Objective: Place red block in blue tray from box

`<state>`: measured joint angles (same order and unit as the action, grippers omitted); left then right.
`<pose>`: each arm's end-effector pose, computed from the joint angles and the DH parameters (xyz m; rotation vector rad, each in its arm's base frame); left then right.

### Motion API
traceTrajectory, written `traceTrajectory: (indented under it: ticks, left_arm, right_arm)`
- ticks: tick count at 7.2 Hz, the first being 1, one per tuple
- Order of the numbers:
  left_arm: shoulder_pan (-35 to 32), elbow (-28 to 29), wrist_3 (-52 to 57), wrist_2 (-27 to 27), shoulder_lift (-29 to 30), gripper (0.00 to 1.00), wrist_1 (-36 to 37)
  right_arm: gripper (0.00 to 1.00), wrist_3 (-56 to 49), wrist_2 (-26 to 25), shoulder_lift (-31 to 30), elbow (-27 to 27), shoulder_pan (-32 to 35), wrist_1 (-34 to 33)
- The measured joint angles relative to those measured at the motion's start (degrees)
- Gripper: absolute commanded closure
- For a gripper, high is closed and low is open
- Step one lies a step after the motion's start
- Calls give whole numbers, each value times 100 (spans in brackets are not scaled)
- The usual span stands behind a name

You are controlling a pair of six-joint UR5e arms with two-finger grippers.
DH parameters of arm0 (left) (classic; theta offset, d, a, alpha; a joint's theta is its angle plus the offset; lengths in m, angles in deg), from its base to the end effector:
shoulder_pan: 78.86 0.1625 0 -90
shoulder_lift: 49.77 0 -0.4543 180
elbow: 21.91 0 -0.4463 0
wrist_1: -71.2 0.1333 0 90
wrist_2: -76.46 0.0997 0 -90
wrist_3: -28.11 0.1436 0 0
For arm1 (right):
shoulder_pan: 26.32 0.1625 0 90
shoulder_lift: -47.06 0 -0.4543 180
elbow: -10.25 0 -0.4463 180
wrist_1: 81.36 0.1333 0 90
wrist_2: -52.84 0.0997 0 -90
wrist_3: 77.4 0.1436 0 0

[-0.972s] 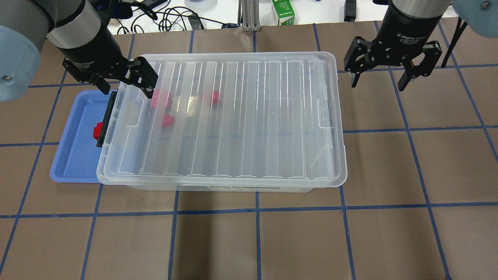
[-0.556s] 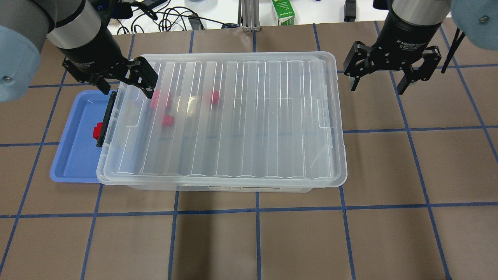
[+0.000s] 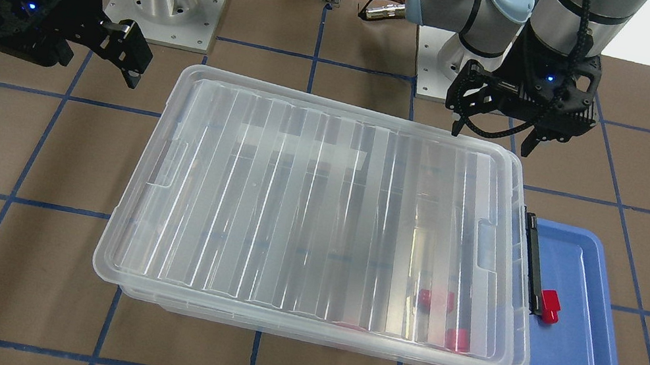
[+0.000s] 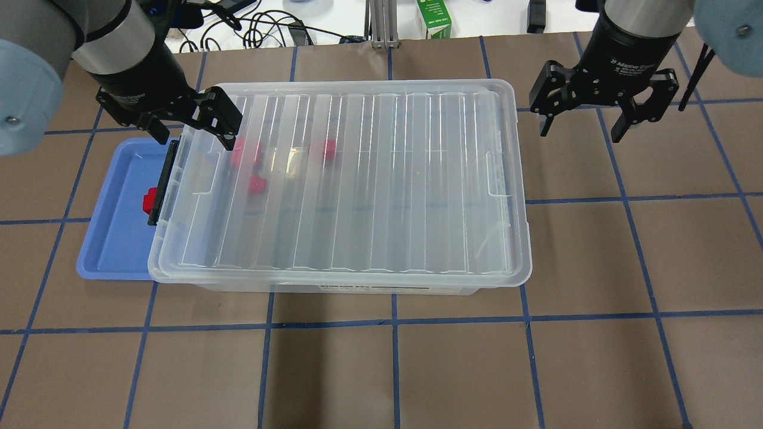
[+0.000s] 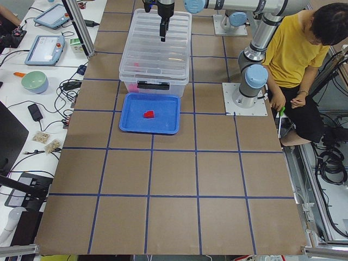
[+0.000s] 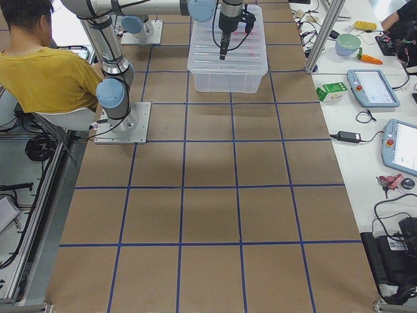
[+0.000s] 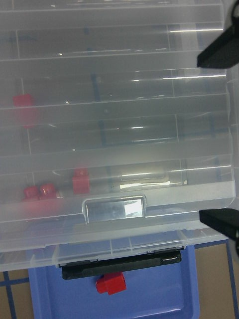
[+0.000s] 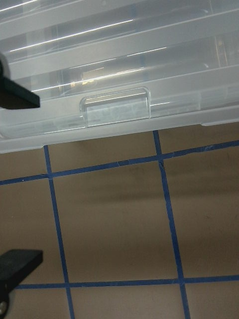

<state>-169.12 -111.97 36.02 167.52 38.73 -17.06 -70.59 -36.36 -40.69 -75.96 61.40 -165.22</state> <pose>-0.1331 -0.5412 0.4900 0.2213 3.1104 -0.0844 0.1132 -0.5568 0.4773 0.2488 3.1184 0.1264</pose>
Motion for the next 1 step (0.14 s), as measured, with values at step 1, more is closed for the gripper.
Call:
traceTrajectory:
  ticks: [1]
  left_arm:
    - [0, -3, 0, 0, 0, 0, 1]
  right_arm:
    - [0, -11, -3, 0, 9, 0, -4]
